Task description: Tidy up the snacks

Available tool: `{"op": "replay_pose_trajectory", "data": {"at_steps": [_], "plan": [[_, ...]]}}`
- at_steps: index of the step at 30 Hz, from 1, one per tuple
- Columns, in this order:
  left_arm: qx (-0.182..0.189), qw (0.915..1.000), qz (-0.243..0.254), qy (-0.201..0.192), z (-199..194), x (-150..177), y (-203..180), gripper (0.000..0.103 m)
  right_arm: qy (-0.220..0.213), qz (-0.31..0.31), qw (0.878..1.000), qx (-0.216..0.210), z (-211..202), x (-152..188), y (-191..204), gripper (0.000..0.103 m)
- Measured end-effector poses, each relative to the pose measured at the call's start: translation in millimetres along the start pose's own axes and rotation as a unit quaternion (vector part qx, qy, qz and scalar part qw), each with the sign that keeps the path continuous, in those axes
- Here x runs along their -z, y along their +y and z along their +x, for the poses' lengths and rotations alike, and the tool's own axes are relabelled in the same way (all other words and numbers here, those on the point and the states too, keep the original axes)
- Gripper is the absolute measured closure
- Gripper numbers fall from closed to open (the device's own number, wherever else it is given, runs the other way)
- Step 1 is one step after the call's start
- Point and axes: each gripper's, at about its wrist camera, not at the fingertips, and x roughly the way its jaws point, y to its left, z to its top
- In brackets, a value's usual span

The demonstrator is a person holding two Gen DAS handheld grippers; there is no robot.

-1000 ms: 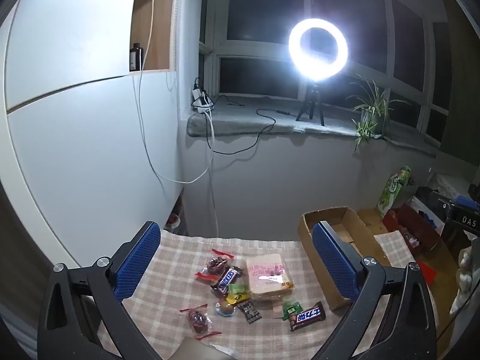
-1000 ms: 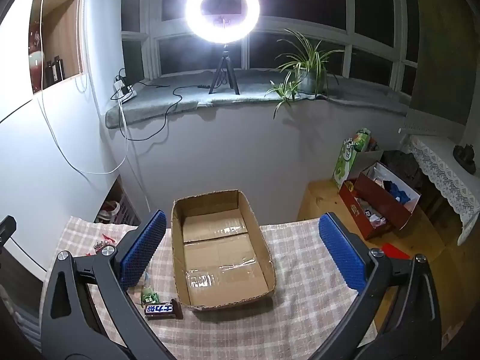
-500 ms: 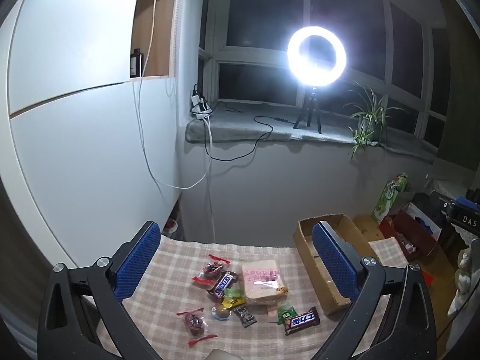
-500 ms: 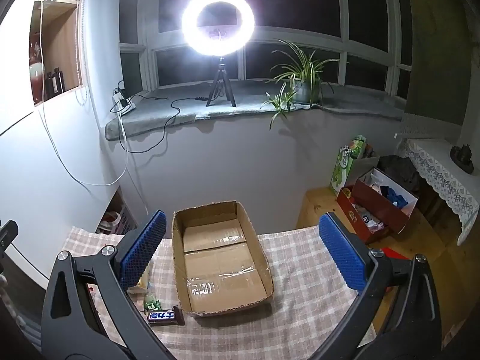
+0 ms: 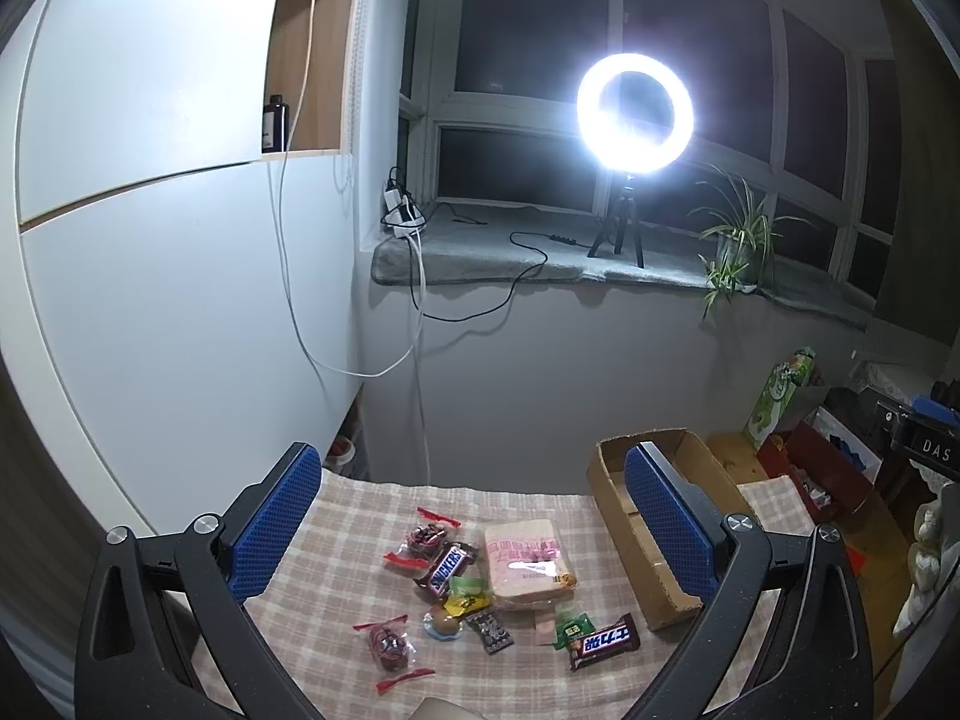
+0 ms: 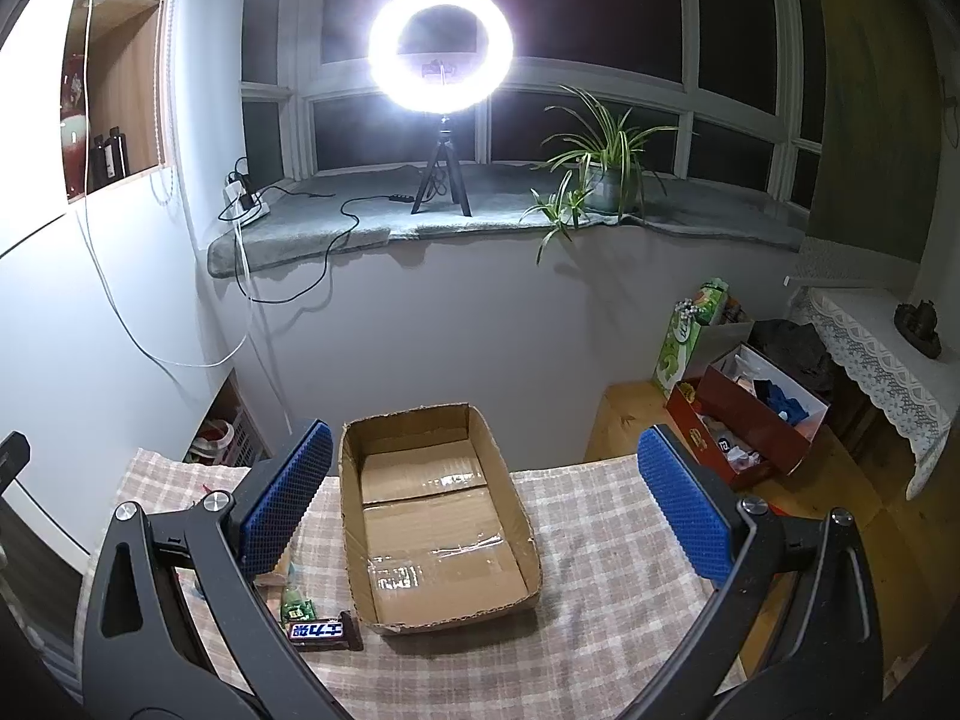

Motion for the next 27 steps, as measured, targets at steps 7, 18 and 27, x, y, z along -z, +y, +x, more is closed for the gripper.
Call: {"op": "replay_pose_trajectory", "data": {"at_steps": [7, 18, 27], "plan": [[-0.007, 1.0, 0.0, 0.0, 0, 0, 0, 0.002, 0.001, -0.002, 1.0, -0.001, 2, 2, 2, 0.0], [-0.008, 1.0, -0.001, 0.002, 3, -2, -1, 0.002, 0.009, -0.003, 1.0, -0.002, 8, 6, 1, 0.0], [-0.011, 0.9999, -0.001, 0.005, 3, -2, 0, 0.002, 0.015, -0.009, 1.0, -0.004, 13, 12, 3, 0.0]]}}
